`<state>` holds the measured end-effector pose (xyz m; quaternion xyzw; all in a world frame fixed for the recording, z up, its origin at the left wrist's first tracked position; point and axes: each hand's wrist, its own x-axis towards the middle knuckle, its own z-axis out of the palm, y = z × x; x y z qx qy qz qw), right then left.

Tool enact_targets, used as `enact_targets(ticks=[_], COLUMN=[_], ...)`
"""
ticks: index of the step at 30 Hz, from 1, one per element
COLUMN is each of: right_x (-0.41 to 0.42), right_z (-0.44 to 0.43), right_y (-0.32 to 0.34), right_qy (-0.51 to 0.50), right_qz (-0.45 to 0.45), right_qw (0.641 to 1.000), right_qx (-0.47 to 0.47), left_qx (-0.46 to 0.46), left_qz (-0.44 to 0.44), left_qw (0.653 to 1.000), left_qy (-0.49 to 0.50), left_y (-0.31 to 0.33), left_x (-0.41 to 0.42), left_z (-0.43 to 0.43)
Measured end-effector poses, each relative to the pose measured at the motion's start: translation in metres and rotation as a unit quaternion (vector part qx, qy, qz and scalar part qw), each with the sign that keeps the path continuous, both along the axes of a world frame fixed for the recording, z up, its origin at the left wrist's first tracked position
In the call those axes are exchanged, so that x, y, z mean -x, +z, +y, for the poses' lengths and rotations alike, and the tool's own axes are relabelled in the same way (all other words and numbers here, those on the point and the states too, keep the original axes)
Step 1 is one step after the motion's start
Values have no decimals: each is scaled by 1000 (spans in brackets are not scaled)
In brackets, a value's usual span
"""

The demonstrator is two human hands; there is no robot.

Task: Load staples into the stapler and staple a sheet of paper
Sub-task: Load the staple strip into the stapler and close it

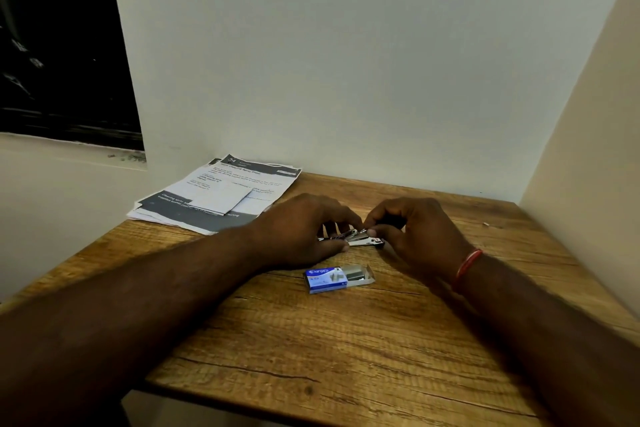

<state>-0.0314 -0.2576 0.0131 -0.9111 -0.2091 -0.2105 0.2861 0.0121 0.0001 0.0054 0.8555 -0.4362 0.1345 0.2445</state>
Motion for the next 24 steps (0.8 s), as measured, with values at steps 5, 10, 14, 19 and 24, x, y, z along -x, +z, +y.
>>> enact_targets(ticks=[5, 10, 14, 19, 24], right_x=[2, 1, 0, 0, -2], right_z=[4, 4, 1, -1, -1], right_y=[-1, -2, -3, -3, -2], right_qy=[9, 0, 2, 18, 37], right_qz=[-18, -19, -10, 2, 5], right_qw=[1000, 999, 1000, 999, 998], right_qx=[17, 26, 27, 28, 44], left_qx=[-10, 60, 98, 123, 127], left_qz=[-21, 25, 13, 26, 40], left_qw=[1000, 998, 995, 992, 991], left_qy=[-1, -3, -2, 12, 14], left_y=[2, -1, -5, -7, -7], left_x=[0, -3, -5, -7, -7], left_z=[-2, 2, 2, 3, 5])
